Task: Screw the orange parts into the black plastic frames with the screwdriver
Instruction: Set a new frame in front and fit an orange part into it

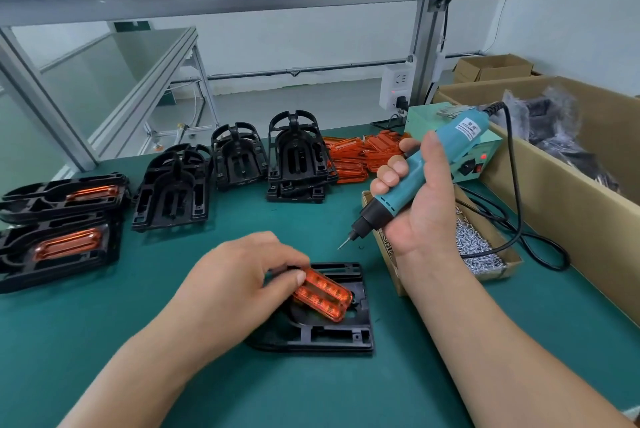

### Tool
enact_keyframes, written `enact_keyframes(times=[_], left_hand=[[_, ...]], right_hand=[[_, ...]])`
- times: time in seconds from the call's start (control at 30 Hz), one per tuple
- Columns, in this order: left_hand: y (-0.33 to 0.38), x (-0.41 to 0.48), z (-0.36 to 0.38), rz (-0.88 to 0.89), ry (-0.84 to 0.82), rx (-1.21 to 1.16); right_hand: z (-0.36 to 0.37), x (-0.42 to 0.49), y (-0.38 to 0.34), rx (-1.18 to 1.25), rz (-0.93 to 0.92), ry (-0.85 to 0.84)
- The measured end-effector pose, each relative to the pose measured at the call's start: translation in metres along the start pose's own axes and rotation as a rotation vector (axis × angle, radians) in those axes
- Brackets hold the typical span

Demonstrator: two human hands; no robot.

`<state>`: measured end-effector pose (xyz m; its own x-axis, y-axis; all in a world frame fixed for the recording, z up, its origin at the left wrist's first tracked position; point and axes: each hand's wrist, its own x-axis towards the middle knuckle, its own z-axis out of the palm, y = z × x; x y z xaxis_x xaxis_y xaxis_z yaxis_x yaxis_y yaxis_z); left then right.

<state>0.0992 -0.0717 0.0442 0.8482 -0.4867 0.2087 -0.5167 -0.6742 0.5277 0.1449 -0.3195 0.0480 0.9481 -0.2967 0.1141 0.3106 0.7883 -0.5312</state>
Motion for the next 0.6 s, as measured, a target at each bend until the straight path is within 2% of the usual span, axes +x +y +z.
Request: enact_keyframes(times=[0.1, 0.2, 0.47, 0.6], left_hand=[[-0.003, 0.001, -0.002, 0.049, 0.008, 0.159], [0.003, 0.002, 0.004, 0.11, -0.053, 0.288], [0.01, 0.007, 0.012, 0.116, -0.079, 0.354], [0.012, 0.007, 0.015, 0.072, -0.146, 0.385]], right_hand=[[0.0, 0.0, 0.0, 0.004, 0.005, -0.005], [0.0, -0.001, 0.0, -0.001, 0.003, -0.007], [0.0, -0.001, 0.0, 0.003, 0.004, -0.006], [-0.001, 0.0, 0.0, 0.006, 0.009, -0.011]])
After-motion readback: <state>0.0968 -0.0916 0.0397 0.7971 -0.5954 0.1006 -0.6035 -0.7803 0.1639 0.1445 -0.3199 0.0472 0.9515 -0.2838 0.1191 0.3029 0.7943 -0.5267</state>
